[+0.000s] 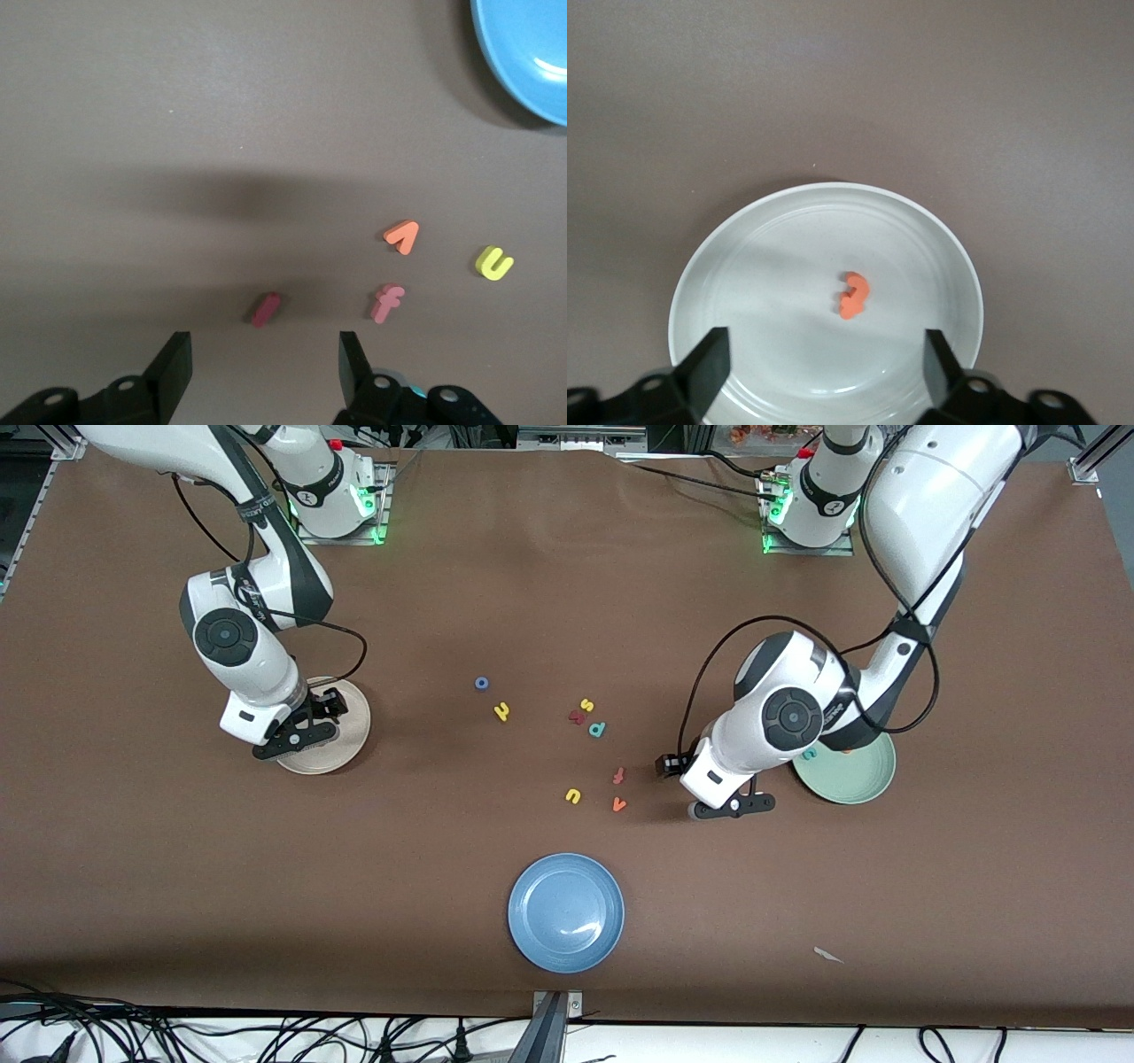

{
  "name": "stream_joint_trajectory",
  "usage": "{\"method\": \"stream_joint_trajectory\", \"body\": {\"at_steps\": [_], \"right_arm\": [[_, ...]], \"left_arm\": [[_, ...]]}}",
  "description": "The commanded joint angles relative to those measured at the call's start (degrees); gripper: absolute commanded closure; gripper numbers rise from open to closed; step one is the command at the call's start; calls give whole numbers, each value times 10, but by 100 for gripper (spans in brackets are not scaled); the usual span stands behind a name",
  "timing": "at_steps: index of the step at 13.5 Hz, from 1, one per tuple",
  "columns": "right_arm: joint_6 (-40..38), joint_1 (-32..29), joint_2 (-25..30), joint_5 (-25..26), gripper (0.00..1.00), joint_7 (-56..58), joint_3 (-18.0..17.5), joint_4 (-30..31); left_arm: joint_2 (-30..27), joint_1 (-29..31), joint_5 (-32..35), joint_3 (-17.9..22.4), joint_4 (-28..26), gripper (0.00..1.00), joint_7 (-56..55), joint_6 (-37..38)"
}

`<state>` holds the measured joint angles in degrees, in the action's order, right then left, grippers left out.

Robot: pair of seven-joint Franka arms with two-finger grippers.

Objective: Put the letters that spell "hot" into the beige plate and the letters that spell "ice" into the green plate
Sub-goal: 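Grasp the pink l with the left gripper while the right gripper grasps blue o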

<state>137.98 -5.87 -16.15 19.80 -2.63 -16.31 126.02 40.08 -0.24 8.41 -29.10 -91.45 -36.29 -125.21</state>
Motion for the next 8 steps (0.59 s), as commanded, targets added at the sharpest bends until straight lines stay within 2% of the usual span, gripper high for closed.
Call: {"method": "stream_joint_trajectory", "body": {"at_steps": [1,3,8], "right_arm": [[-4,3,2,-10,0,-80,-17,9],[-2,24,-8,-13,0,-175,-49,8],[38,79,-25,-15,0,-363,-85,6]], "left_arm": [[24,-18,17,7,18,29,25,-3],[46,-32,41,8,21,30,21,-4],[73,-38,67,8,20,30,17,-19]]}}
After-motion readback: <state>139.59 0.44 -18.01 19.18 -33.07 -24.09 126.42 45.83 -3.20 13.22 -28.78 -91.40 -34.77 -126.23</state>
